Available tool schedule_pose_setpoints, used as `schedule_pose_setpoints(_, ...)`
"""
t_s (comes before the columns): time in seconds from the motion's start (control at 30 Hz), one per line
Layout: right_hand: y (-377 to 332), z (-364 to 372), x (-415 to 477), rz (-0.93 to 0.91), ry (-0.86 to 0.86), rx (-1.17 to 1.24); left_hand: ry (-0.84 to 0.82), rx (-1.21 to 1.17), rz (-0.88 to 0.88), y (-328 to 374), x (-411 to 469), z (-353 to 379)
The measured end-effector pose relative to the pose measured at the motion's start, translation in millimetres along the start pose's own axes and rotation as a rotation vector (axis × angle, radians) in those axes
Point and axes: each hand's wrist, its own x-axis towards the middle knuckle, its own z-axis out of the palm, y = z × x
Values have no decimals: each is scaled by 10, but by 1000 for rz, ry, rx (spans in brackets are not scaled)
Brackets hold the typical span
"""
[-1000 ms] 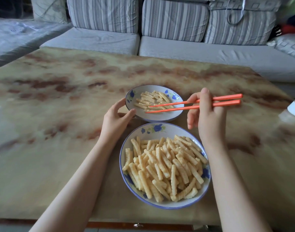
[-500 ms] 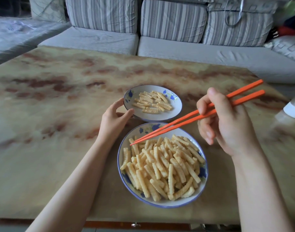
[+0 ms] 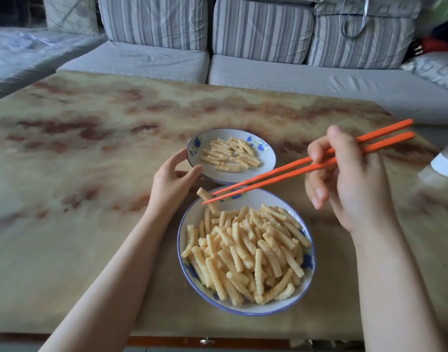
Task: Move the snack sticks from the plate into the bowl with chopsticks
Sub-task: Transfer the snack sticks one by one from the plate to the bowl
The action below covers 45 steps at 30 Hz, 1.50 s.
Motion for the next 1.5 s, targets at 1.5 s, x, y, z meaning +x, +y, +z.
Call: schedule_pose_setpoints(1.5,37,-187,23,89,-9,-216,8,-21,-2,-22,14,5)
